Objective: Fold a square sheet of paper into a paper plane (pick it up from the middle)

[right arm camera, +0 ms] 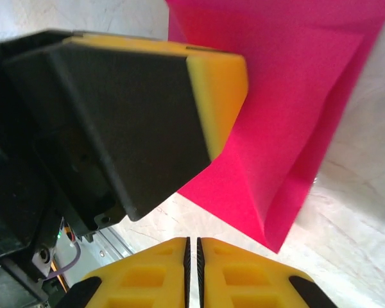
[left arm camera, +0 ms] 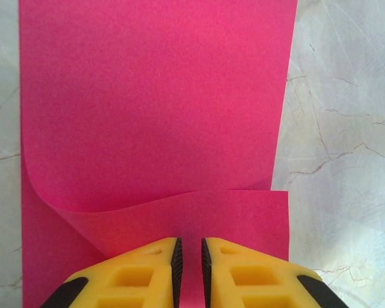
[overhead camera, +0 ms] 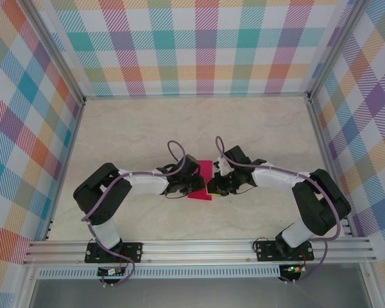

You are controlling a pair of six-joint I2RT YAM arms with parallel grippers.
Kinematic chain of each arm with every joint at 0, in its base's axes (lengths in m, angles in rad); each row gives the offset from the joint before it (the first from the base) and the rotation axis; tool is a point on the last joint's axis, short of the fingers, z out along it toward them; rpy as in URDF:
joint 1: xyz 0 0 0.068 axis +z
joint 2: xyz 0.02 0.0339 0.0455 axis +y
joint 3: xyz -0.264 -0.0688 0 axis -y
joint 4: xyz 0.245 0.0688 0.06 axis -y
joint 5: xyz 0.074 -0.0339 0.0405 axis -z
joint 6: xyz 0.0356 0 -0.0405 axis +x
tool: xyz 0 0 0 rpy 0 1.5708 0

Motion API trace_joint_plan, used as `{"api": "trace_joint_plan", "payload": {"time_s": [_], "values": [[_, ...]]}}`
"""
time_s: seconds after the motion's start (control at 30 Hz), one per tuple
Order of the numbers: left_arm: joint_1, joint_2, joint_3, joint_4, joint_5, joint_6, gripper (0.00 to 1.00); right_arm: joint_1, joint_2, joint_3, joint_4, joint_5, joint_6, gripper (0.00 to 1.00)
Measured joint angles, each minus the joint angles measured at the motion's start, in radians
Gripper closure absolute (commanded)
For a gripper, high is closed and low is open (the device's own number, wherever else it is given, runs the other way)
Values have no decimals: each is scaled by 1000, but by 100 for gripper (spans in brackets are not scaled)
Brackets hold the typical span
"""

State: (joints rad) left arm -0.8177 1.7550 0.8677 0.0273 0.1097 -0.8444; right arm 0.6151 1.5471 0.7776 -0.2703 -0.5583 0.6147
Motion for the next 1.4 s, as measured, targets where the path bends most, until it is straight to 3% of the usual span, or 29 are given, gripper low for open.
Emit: {"api": "trace_joint_plan", "payload": {"time_s": [0.37, 1.4], "values": [[0, 0, 0, -1, -1, -4, 82, 15, 104, 0, 8, 13, 17, 87], [-5, 0, 0, -2, -24, -31, 82, 15, 113, -12, 18, 53, 33, 88]]}}
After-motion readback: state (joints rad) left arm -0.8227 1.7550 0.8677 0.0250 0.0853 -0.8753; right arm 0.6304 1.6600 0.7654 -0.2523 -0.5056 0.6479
